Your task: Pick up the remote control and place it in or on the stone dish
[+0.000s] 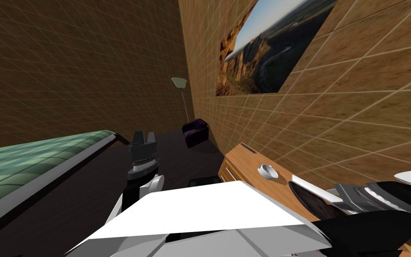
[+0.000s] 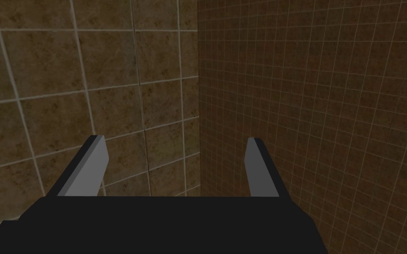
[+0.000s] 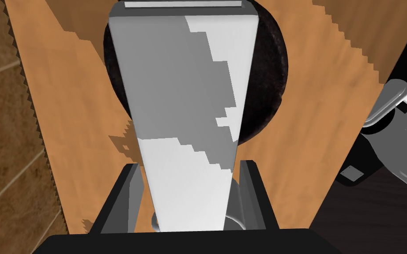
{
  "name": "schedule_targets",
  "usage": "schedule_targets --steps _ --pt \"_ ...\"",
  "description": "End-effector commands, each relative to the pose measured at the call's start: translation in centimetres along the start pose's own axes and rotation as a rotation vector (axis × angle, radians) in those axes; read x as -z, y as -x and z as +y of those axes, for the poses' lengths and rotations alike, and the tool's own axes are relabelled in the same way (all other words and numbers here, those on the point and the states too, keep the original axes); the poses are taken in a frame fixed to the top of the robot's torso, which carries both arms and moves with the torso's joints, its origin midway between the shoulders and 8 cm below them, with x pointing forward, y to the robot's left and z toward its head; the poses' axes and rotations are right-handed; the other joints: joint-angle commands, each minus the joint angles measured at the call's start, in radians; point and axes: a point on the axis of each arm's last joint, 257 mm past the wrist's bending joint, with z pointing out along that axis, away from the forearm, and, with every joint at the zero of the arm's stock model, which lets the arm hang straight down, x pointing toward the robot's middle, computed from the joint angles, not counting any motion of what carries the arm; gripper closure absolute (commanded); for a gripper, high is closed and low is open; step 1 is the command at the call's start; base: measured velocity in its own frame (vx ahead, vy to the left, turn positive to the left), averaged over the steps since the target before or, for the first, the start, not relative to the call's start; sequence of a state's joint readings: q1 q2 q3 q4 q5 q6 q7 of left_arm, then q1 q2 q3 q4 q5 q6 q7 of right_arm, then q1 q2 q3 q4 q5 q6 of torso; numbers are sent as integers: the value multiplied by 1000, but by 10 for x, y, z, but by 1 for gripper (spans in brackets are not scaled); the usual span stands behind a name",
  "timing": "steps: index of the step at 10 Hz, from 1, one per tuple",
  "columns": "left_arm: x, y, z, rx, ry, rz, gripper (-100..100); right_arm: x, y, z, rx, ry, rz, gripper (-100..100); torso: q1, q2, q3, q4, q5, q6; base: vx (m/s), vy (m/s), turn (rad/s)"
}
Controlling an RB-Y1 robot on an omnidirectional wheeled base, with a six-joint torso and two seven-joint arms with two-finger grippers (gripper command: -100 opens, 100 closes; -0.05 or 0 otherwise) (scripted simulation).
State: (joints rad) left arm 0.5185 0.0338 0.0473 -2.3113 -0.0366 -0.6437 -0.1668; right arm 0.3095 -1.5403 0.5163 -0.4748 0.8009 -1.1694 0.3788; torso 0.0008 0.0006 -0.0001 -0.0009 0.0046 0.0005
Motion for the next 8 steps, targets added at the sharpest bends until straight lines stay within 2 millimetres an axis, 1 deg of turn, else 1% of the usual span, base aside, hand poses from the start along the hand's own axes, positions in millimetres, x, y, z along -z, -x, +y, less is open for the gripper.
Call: schedule_targets --steps 1,2,3,4,8 --pt "0 0 0 0 0 0 0 0 3 1 9 15 -1 100 0 0 0 0 0 0 -44 -42 35" --pt "0 0 0 0 0 0 0 -1 8 4 17 32 -4 100 1 -1 -1 0 1 0 -79 -59 76" --pt "0 0 0 0 0 0 0 -1 5 3 13 21 -2 100 1 0 0 0 1 0 -41 -30 29" --pt "0 0 0 0 0 0 0 -1 5 3 14 25 -3 -100 2 -1 0 0 1 1 -5 -6 -3" --pt "0 0 0 0 0 0 0 -1 5 3 14 25 -3 -100 5 -4 -2 -1 2 0 0 0 0"
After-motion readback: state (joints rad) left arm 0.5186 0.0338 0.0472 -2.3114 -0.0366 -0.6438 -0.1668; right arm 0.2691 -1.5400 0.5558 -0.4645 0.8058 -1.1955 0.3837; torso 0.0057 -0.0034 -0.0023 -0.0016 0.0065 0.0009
